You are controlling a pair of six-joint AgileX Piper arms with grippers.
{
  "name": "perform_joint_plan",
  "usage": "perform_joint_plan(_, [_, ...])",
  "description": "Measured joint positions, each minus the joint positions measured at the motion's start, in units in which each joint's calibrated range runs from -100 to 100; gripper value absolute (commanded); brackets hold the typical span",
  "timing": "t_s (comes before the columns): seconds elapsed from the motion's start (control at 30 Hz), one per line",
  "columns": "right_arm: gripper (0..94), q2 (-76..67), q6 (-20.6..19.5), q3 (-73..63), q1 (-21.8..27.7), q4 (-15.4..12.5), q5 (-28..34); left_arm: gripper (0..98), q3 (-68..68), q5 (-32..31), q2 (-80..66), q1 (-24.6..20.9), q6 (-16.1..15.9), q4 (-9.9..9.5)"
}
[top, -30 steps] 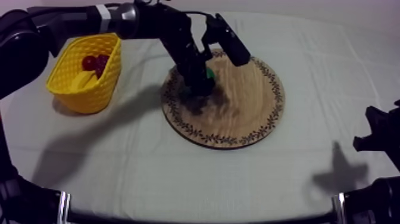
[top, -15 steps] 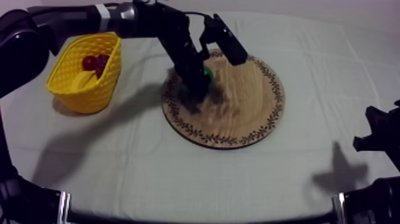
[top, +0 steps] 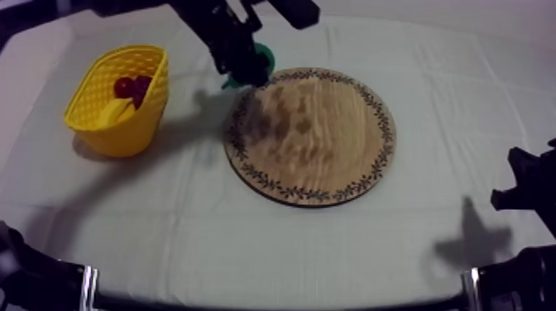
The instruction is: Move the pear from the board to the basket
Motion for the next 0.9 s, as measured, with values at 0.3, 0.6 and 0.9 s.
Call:
perform_joint_plan(0.3, [0.3,0.0,0.0,0.0,0.0,0.0,0.0,45.4,12.1,5.2,-16.9,-2.4,4.6,-2.83])
perform_joint_plan(0.6, [0.3,0.0,0.0,0.0,0.0,0.0,0.0,45.3,12.4,9.1,-27.7,-7.3,10.6,-6.36])
perform_joint_plan(0.9, [0.3,0.0,0.0,0.0,0.0,0.0,0.0,45.5,10.6,5.2,-25.5,-15.0,10.9,-8.26])
